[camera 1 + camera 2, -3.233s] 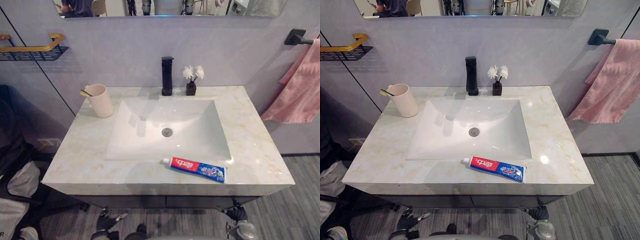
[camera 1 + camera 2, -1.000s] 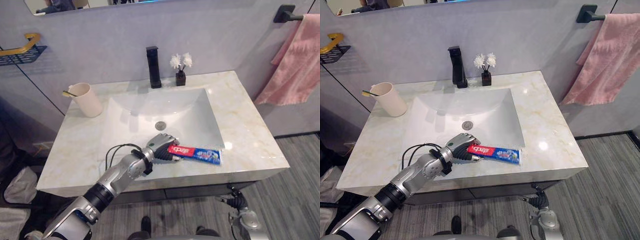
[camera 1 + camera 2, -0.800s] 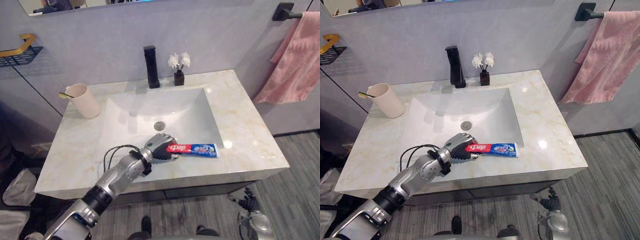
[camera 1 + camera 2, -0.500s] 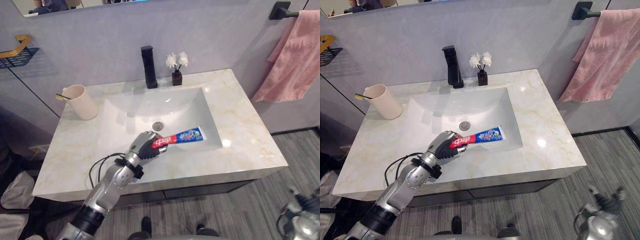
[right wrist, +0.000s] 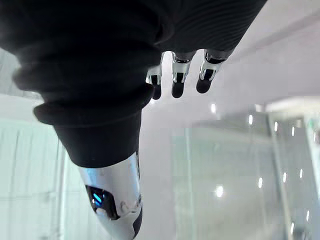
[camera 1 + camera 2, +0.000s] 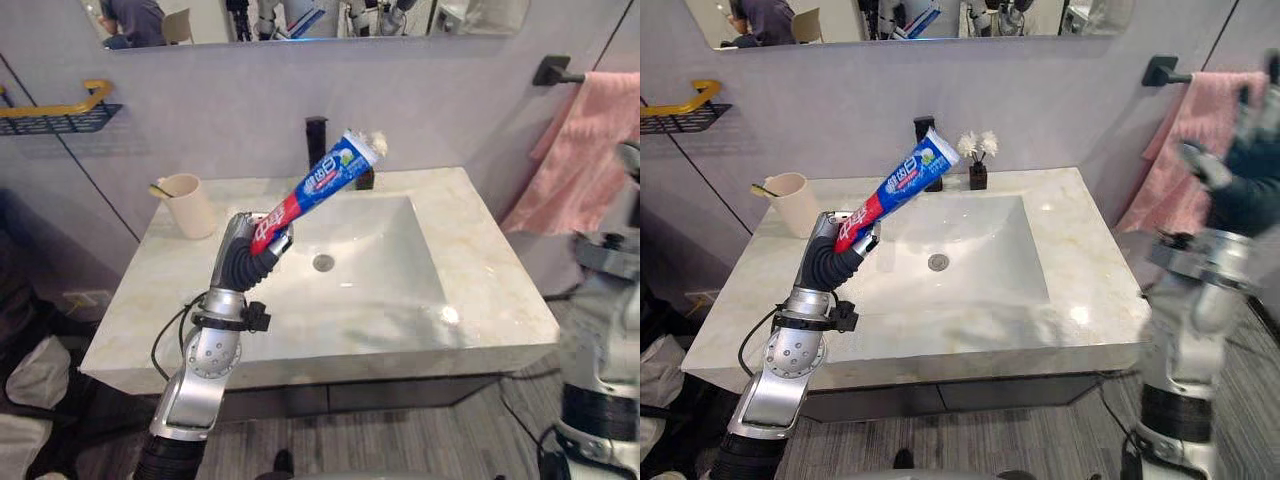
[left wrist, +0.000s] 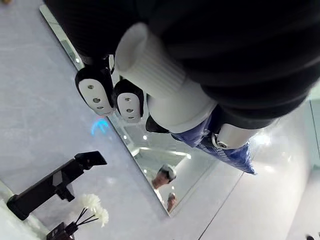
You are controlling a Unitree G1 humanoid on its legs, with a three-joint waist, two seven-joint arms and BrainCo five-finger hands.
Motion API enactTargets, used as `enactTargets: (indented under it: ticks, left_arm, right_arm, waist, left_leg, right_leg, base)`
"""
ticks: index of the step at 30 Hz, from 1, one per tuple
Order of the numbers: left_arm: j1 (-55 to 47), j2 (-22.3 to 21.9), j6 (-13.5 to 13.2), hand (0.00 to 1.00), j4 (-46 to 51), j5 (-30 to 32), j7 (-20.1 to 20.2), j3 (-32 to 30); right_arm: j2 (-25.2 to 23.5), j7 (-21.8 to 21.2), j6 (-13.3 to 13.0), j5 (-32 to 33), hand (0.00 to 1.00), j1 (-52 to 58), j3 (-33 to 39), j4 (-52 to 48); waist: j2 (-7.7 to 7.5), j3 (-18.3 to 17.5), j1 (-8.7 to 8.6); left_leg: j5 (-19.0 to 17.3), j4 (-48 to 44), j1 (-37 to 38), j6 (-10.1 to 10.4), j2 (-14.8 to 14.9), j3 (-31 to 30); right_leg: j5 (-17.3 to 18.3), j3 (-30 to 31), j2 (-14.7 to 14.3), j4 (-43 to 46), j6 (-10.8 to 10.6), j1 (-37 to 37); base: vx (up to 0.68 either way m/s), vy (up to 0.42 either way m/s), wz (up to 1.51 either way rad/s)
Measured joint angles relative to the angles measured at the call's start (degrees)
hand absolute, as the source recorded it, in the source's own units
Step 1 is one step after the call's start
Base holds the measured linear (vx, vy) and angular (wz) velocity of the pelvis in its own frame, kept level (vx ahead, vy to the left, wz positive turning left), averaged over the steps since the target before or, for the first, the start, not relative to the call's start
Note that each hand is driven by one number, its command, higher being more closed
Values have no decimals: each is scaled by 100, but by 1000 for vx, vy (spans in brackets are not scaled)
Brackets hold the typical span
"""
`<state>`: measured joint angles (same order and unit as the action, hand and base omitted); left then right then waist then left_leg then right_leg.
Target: Organize washtable
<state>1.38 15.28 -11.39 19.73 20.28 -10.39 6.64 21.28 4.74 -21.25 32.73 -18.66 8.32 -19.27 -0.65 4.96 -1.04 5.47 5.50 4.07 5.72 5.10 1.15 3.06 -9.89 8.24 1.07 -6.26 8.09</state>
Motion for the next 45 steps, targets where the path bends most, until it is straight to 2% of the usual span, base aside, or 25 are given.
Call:
enactTargets:
  ticks: [3,6,11,14,25,26,32,45]
  left_arm:
    - [108,-25,26,100,-1,-2,-100,78]
    - [387,-82,88,100,-1,-126,-237,313]
    - [505,-210,122,100,-6,-173,-363,518]
    - [506,-216,184,100,-12,-172,-395,619]
    - [896,-275,244,100,-459,-168,-436,1349]
    - [896,-280,244,100,-460,-168,-425,1383]
    - [900,-300,282,100,-636,-177,-382,1542]
    - [857,-333,334,100,-713,-177,-354,1569]
  right_arm:
    - [-435,-132,148,250,0,-107,-724,2]
    - [-812,-270,426,495,0,-148,-1554,218]
    - [-1101,-384,743,568,0,-188,-2197,577]
    - [-1147,-386,863,567,0,-238,-2303,734]
    - [-1305,-376,924,846,0,-690,-2891,1167]
    - [-1305,-374,925,887,100,-690,-2903,1189]
    - [-1350,-360,925,1074,100,-867,-3040,1550]
    - [-1325,-506,931,1226,100,-915,-3091,1582]
  waist:
    - [-4,1,58]
    - [-3,2,184]
    - [-3,2,185]
    - [-3,2,192]
    - [-2,2,182]
    - [-2,2,182]
    - [-2,2,185]
    - [-3,2,187]
  left_leg:
    - [34,3,-5,-17,-30,-111]
    - [60,38,-16,-17,-31,-156]
    - [126,42,-52,0,-22,-261]
    - [146,43,-64,-3,-18,-265]
    - [219,44,-153,-19,-12,-271]
    - [219,44,-153,-19,-12,-270]
    - [229,44,-159,-20,-8,-263]
    - [230,43,-209,-20,-8,-264]
  right_leg:
    - [7,-125,17,2,-4,64]
    - [18,-160,18,21,-1,65]
    - [59,-261,9,84,8,57]
    - [58,-272,3,79,9,52]
    - [-8,-268,-5,77,24,-33]
    - [-8,-267,-5,75,24,-35]
    - [-11,-259,-5,57,39,-50]
    - [-84,-255,-17,-30,15,-51]
  base:
    - [-17,-9,20]
    - [-38,-14,7]
    - [-46,-21,11]
    - [-25,-14,2]
    - [-11,-3,0]
    - [-35,-12,1]
    - [-10,-3,0]
    - [0,0,0]
